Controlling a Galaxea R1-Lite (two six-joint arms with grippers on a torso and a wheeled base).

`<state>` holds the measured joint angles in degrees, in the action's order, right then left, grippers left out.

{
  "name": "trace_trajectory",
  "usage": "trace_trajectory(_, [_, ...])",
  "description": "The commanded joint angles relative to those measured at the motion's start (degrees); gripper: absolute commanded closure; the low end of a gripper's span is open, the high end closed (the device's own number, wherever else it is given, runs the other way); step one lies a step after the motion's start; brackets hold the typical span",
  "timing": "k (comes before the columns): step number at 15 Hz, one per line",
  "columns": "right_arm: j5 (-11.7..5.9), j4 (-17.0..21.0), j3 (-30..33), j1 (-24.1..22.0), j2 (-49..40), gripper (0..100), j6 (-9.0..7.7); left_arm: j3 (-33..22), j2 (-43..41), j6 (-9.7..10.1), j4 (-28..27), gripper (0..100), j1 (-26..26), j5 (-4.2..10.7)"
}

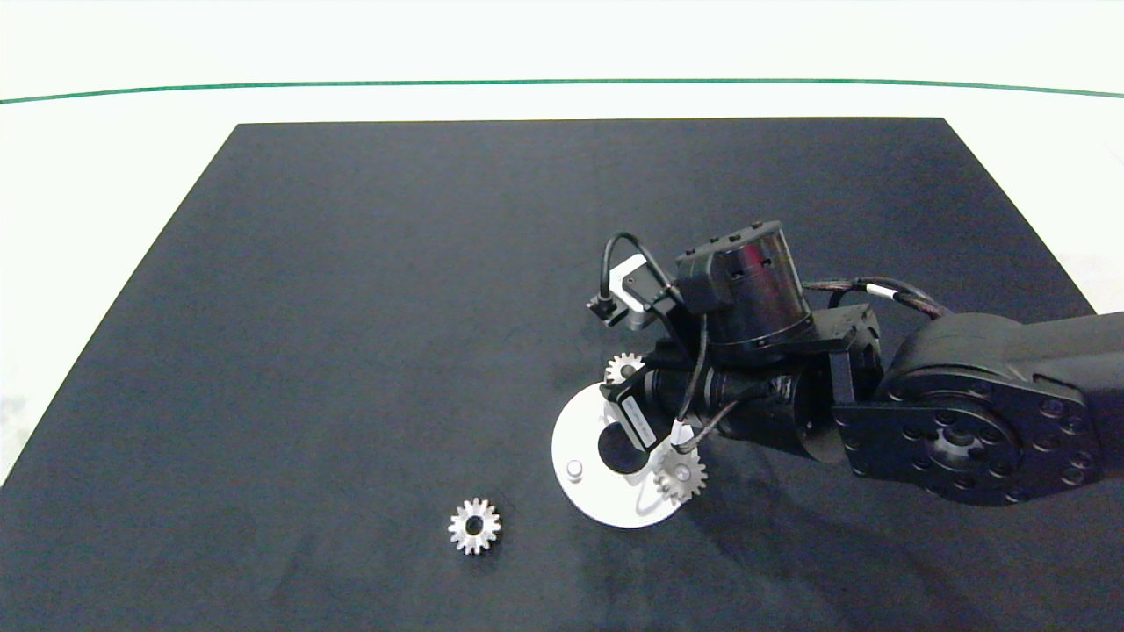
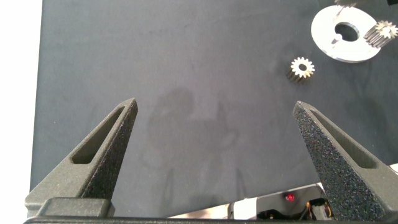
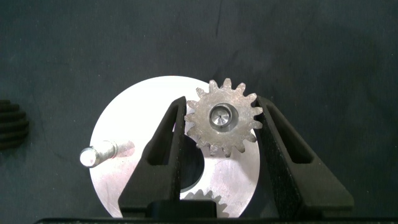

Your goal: Install three planetary gears onto the carrier pins

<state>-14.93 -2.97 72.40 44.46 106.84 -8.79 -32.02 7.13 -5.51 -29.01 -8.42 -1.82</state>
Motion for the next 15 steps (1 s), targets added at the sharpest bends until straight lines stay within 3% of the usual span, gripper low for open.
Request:
trace_trajectory(1, [-0.10,0.07,-0.15,0.01,0.30,90,0.00,-0.06,-0.01,-0.03,-0.17,0,-0.01,-0.03])
trace_trajectory(5, [-0.18,0.16,-0.15,0.01,0.48,90,-0.09,-0.14,-0.01,-0.03,-0.17,0,-0.01,-0.03])
trace_trajectory(6, [-0.18,0.25,-0.15,0.01,0.48,0,-0.09,-0.14,-0.01,-0.03,-0.17,0,-0.01,-0.03])
trace_trajectory(15, [-0.54,0.07,-1.12,-0.69,-1.46,0,0.09,0.56,-0.45,0.06,-0.17,0,-0.10,-0.03])
